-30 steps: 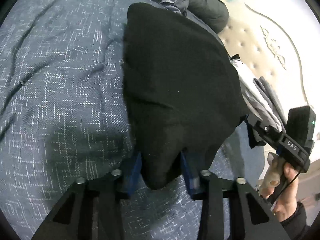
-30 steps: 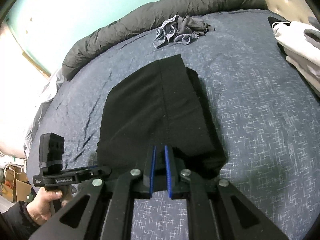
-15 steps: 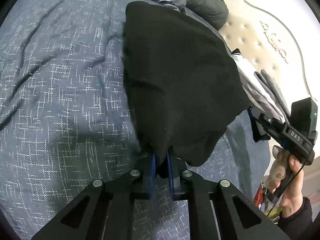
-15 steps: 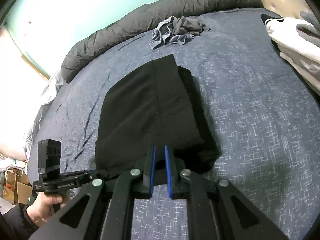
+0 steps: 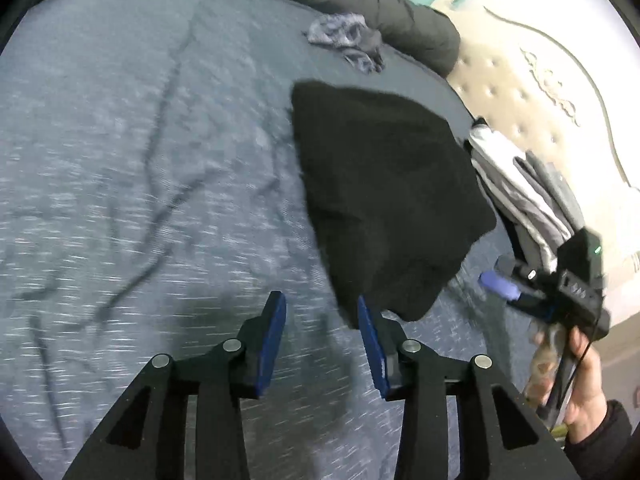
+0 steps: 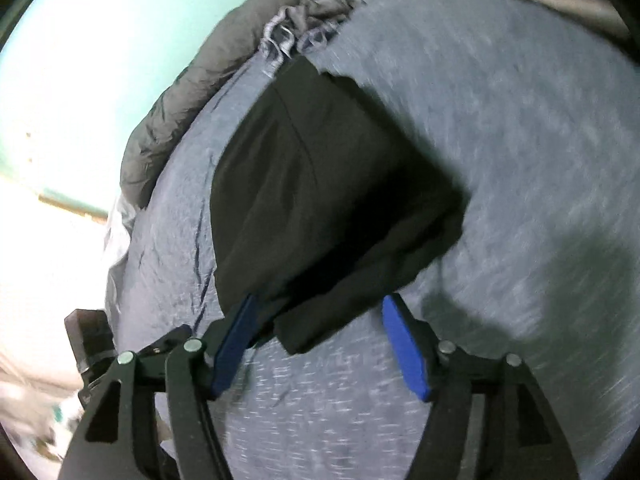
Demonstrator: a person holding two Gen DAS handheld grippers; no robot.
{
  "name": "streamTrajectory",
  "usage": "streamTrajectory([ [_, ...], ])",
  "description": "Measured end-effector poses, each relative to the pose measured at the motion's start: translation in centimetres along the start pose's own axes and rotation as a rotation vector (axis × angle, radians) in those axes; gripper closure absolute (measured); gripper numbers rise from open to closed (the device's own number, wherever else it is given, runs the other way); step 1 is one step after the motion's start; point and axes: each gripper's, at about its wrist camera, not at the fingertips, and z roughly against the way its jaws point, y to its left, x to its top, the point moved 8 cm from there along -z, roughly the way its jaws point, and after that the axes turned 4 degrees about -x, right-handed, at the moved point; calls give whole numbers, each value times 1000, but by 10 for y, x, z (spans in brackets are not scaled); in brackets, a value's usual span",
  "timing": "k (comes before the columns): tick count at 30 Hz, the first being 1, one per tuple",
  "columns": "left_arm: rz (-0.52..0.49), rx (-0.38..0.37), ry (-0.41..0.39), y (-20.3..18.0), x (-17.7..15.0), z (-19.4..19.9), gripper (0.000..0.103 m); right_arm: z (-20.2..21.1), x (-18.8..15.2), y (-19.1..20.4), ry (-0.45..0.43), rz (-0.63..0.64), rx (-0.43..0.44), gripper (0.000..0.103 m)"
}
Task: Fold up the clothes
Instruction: 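Fold the garment end over with the right tool and release it, then position both tools at the folded black garment's edge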
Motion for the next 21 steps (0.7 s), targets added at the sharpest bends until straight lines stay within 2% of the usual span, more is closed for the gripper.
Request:
streamTrajectory([
  [5, 7, 43, -68, 26, 5, 44, 54, -25, -15, 6, -4, -120, 32, 25],
  [9, 10, 57, -105, 42, 3, 68, 52, -41, -18, 13, -30, -209, 72, 22],
  [14, 24, 62, -142, 62, 0, 84, 51, -55, -13, 16, -87, -267, 74, 20],
  [21, 71, 44, -144, 85, -4, 86, 50, -65, 2, 14, -149, -317, 54, 20],
])
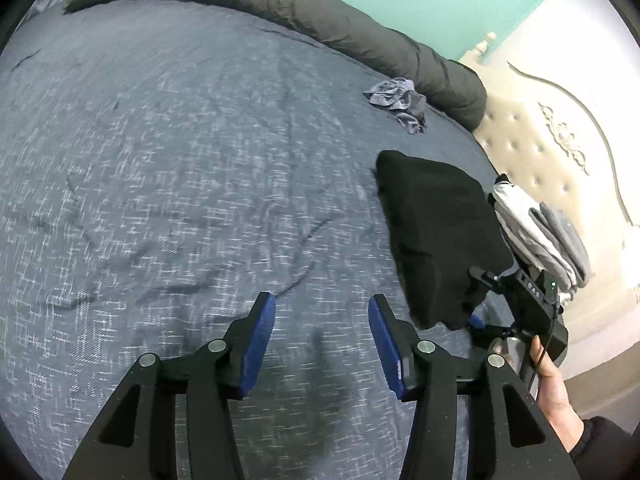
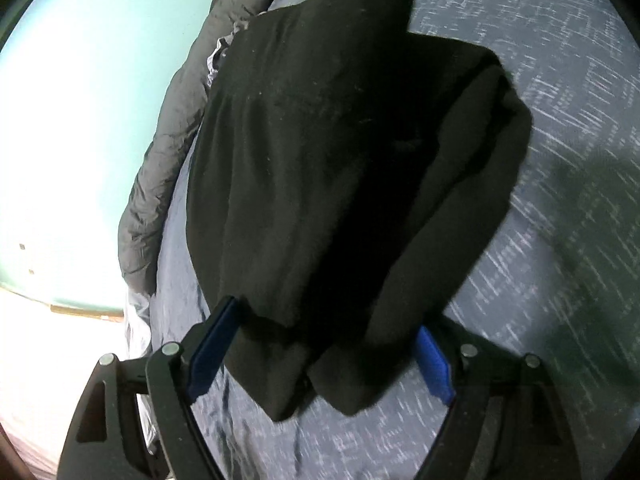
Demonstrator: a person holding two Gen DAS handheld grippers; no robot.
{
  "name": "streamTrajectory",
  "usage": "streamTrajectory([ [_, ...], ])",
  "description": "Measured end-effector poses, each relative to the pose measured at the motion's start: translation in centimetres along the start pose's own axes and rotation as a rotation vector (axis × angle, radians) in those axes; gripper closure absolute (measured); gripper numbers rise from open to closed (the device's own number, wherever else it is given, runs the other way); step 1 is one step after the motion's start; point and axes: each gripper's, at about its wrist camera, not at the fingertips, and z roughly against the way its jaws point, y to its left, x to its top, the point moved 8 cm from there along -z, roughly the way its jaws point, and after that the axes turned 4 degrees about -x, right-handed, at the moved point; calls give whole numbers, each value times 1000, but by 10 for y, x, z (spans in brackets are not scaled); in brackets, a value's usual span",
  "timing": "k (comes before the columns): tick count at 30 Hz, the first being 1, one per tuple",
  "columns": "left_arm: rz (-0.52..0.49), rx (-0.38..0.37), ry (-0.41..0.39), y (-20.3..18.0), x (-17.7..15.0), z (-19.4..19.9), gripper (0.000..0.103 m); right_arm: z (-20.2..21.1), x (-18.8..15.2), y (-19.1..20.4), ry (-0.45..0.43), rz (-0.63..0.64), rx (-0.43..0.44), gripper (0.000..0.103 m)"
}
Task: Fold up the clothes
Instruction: 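Position both tools at the folded black garment's edge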
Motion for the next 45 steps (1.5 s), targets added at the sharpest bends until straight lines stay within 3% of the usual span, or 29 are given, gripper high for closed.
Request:
streamTrajectory([
  [1, 7, 0, 1, 3, -1, -1, 50, -2, 2, 1, 0, 5, -1, 21],
  [7, 16, -2, 2, 5, -3, 0, 50, -2, 11, 3, -23, 33, -17, 57],
  [10, 10, -1, 0, 2, -4, 2, 50, 4, 15, 5, -24, 83, -1, 68],
  [19, -14, -7, -5, -18, 3, 1, 50, 48, 42, 23, -17, 230, 10, 75],
  [24, -51, -18, 2, -44, 10, -3, 50, 71, 54, 4, 73, 330, -53, 78],
  [26, -74, -25, 10, -59, 12, -8, 50, 81, 60, -6, 91, 364, -65, 90],
  [29, -103, -35, 29, -77, 12, -16, 50, 95, 71, -21, 101, 395, -72, 95],
  [34, -131, -45, 66, -103, 12, -43, 49, 103, 75, -46, 137, 372, -73, 95],
  [37, -144, -51, 97, -114, 15, -63, 47, 101, 69, -53, 173, 300, -29, 89],
  [39, -150, -50, 120, -117, 19, -77, 44, 99, 67, -57, 179, 269, -26, 67],
  [40, -146, -52, 132, -118, 22, -85, 42, 100, 66, -57, 178, 257, -12, 45],
  [41, -142, -53, 143, -118, 25, -92, 41, 101, 65, -56, 167, 255, -11, 37],
  [45, -137, -54, 174, -121, 40, -119, 40, 95, 60, -49, 159, 303, -36, 35],
])
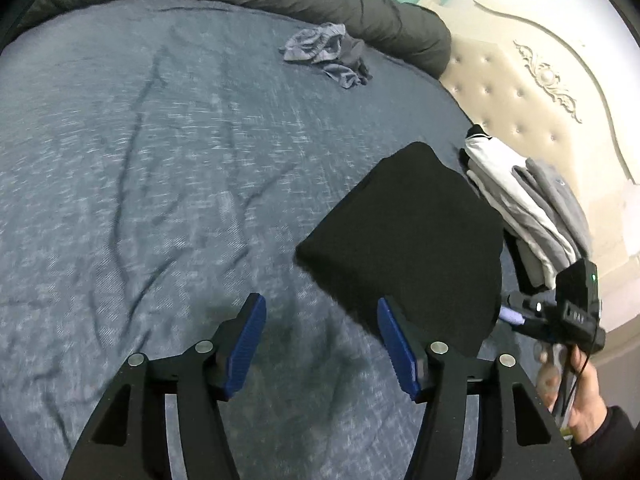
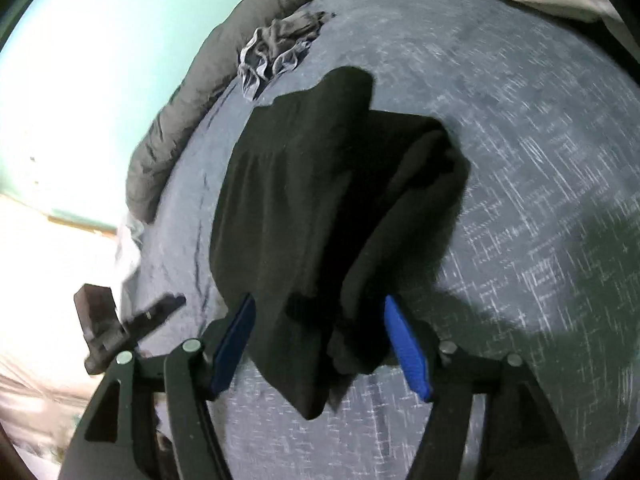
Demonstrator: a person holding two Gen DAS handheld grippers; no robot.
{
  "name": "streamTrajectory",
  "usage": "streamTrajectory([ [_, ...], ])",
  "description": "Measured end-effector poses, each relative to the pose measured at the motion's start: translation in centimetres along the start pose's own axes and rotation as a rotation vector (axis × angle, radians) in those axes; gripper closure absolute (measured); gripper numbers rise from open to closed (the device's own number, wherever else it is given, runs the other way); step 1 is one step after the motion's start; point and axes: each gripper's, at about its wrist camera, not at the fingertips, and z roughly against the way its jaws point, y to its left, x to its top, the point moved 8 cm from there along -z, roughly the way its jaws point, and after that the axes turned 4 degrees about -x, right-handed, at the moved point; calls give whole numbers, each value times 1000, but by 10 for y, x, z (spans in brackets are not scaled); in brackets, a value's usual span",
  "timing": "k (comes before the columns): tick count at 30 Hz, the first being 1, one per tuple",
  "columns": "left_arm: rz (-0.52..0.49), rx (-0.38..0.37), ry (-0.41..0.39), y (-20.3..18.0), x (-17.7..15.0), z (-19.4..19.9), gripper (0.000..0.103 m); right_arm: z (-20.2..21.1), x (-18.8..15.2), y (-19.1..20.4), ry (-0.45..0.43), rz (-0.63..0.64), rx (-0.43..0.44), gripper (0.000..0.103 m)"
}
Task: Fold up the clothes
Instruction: 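Position both tools at the folded black garment's edge, then grasp the folded black garment with the left tool while the right tool grasps it too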
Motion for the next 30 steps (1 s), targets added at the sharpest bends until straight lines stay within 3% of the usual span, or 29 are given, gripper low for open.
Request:
streamTrajectory([
  [4, 0, -14, 20, -2, 13, -18, 37, -13, 0, -1, 6, 7, -47, 35],
  [11, -26, -27, 50, -4, 36, -51, 33, -34, 1, 1, 22, 1, -27, 36],
  [12, -27, -39, 57, -4, 38, -55, 33, -35, 3, 2, 17, 8, -29, 37],
  [14, -31, -57, 70, -4, 39, -63, 33, -38, 6, 4, 11, 18, -29, 51],
  [20, -49, -99, 103, -9, 35, -80, 35, -44, 9, 7, 11, 56, -31, 64],
  [21, -51, -107, 106, -10, 34, -82, 36, -43, 10, 7, 12, 66, -26, 66],
  [23, -56, -123, 113, -12, 32, -86, 54, -41, 12, 11, 21, 85, -13, 69],
  [26, -69, -138, 124, -20, 29, -87, 67, -36, 14, 16, 37, 116, 5, 71],
  [30, -81, -152, 142, -33, 22, -84, 74, -27, 22, 21, 60, 148, 6, 74],
])
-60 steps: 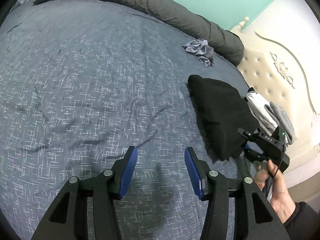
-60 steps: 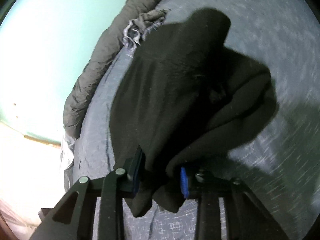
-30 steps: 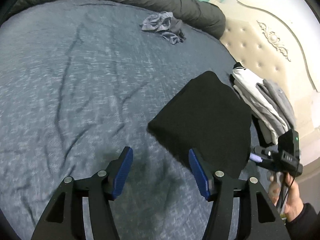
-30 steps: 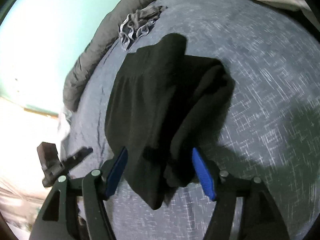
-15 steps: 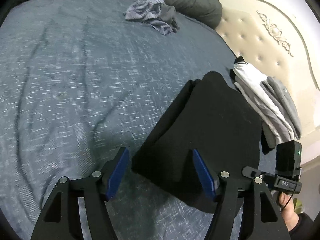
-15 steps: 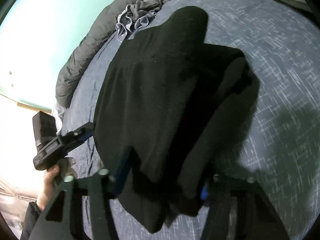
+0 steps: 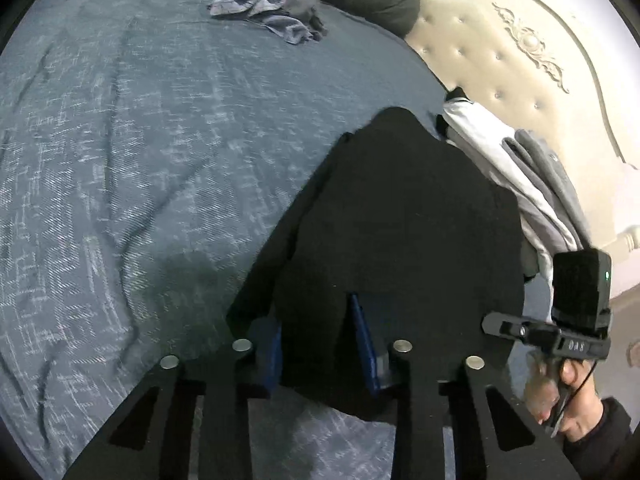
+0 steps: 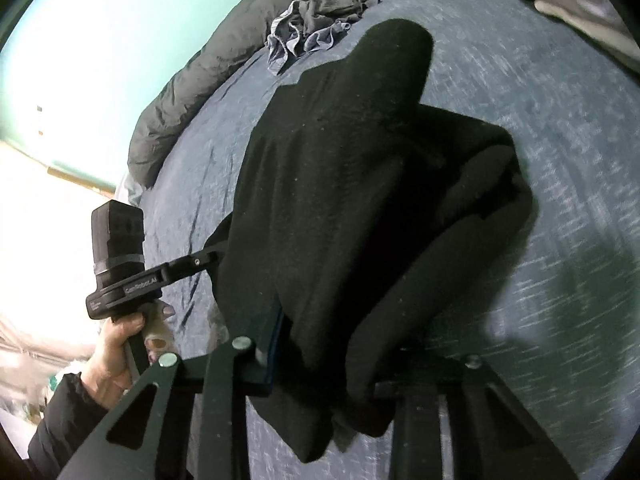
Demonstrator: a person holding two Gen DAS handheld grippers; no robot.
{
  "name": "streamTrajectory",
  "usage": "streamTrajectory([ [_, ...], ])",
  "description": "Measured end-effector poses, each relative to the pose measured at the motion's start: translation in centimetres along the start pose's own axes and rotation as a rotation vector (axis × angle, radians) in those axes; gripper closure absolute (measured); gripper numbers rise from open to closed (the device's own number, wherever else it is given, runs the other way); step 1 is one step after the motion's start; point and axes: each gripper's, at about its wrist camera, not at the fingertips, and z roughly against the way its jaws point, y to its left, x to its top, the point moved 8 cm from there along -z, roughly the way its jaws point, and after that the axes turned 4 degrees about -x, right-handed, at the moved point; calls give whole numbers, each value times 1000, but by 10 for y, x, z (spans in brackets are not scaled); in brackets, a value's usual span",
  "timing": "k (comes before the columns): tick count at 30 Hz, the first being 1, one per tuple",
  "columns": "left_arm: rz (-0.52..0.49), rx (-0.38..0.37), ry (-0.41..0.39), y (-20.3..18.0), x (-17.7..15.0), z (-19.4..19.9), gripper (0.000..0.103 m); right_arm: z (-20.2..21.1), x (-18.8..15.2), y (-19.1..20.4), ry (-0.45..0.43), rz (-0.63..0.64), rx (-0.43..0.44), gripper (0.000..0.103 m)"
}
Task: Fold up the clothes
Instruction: 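Grasp the folded black garment with the left tool while the right tool grasps it too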
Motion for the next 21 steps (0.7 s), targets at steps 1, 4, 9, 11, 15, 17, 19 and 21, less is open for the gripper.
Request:
streamTrajectory([
  [1, -6, -3, 5, -5, -2, 1, 75, 4, 4, 0, 7, 3, 5, 74],
  [4, -6, -38, 9, -26, -10, 8, 75, 15, 14, 1, 30, 27, 8, 74],
  [9, -8, -65, 45, -58, -33, 6, 75, 34, 24, -11, 77, 94, -50, 74],
  [11, -16, -63, 74, -68, -42, 1, 75, 31, 23, -23, 101, 114, -117, 72],
  [15, -26, -27, 83, -70, -44, -3, 69, 22, 15, -47, 103, 79, -186, 65],
  [17, -24, -5, 69, -64, -39, -2, 58, 21, 12, -49, 77, 71, -198, 60],
  [19, 0, -16, 57, -59, -32, -2, 42, 22, 11, -47, 53, 59, -181, 56],
  [21, 13, -17, 51, -55, -23, -4, 37, 27, 10, -50, 33, 27, -171, 50],
])
